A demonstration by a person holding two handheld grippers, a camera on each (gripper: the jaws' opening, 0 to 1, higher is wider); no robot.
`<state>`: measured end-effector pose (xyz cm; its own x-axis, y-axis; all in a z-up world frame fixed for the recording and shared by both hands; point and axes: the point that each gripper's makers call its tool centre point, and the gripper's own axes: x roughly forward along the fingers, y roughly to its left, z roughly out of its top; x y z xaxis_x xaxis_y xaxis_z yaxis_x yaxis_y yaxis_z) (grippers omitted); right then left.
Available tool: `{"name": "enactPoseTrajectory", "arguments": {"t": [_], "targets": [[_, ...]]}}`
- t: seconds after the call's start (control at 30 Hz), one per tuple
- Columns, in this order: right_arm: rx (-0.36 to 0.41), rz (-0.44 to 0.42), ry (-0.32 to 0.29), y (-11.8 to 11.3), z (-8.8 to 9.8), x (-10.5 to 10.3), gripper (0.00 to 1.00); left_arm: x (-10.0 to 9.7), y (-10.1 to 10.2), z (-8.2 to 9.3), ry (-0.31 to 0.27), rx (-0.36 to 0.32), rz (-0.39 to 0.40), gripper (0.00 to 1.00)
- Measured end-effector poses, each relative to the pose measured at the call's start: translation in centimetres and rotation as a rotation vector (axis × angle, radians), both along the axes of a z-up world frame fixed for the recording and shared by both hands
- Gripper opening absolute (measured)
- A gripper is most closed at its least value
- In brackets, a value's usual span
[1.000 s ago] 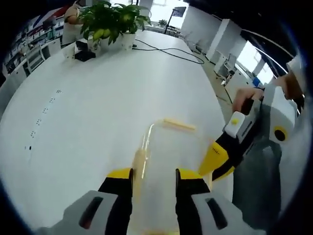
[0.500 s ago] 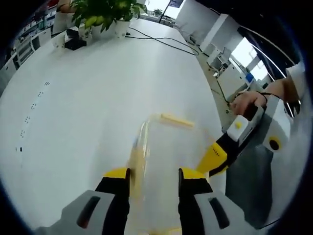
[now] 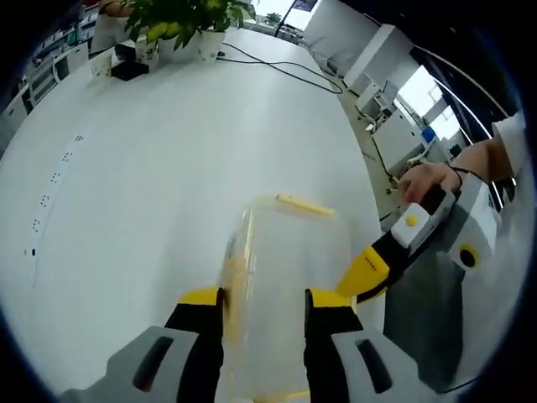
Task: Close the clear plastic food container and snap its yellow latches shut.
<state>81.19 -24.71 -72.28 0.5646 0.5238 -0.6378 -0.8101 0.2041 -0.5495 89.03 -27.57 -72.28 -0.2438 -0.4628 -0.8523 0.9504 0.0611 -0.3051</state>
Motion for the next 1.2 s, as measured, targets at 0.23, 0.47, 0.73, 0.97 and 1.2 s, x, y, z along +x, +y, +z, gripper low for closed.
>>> {"name": "enactPoseTrajectory", "arguments": {"t": [0.23,0.47,0.73,0.97,1.2], "targets": [[-0.029,-0.006,-0.014,0.0,-0.1,0.1,0.19,-0.2,0.0,-0.1,0.015,0.036,0.004,0.30],[-0.079,-0.025,-0.036,-0.2,-0.4,0.6,0.20,-0.1,-0.2,-0.2,0.039,0.076,-0.002,0.29],[-0.072,-0.035,-0.040,-0.3,-0.3,0.6,0.20,0.5,-0.3,-0.3,0.037,0.083,-0.010,0.29],[-0.086,-0.023,-0.056,-0.1,-0.4,0.3,0.22,0.6,-0.4,-0.3,0.045,0.071,-0.002,0.30],[-0.057,-0.042,-0.033,-0.2,-0.3,0.4,0.25,0.1,-0.7,-0.4,0.040,0.003,0.040,0.38]]}}
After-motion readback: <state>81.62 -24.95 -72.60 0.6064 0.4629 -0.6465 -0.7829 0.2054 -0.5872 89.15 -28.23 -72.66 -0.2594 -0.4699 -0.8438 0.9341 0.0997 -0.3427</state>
